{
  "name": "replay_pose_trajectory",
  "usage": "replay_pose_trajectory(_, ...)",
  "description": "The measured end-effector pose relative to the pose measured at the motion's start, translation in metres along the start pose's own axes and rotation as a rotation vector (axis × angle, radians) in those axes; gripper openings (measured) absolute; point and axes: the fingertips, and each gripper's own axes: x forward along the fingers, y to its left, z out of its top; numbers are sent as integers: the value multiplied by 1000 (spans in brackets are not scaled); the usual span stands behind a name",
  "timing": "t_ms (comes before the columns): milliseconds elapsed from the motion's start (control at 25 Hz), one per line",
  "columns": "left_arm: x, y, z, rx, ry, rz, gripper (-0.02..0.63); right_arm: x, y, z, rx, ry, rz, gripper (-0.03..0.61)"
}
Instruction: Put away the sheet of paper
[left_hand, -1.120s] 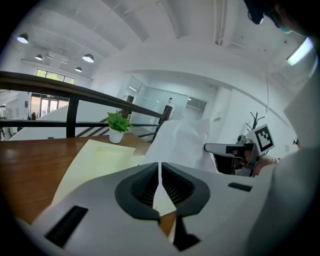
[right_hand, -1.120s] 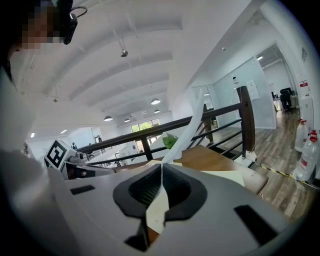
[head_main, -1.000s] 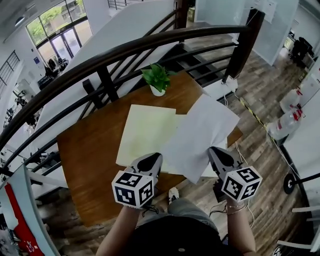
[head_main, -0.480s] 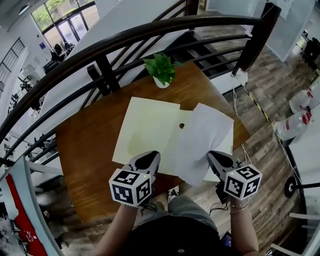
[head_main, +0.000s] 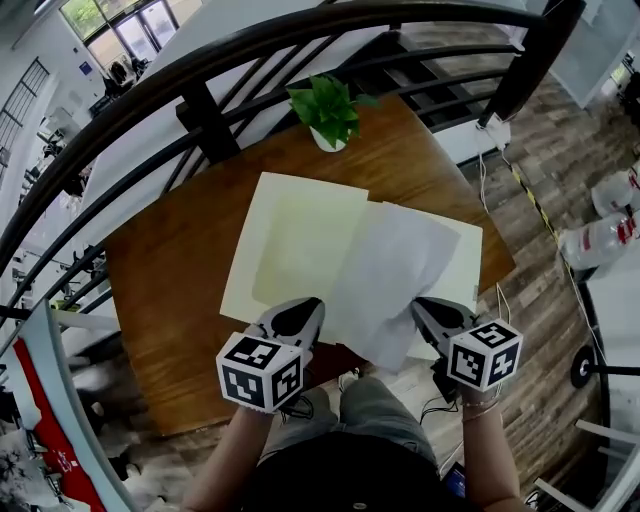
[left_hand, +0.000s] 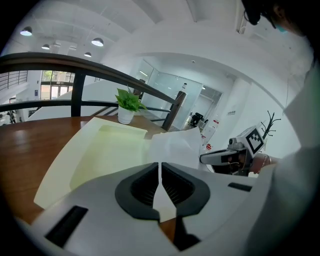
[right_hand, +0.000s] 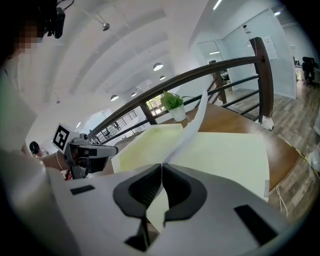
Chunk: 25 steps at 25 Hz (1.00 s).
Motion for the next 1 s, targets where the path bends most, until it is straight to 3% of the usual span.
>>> replay_pose_trajectory(400,8,0,1,-80,4,-24,32,24,-23,-14,42,117,9,32)
replay_pose_trajectory(680,14,3,3,-85,6,-4,32,43,-33,-13,60,151,3,32)
replay_pose_trajectory(1000,12,13,5,-104,-8,61,32,59,-31,-17,74,186,58,32)
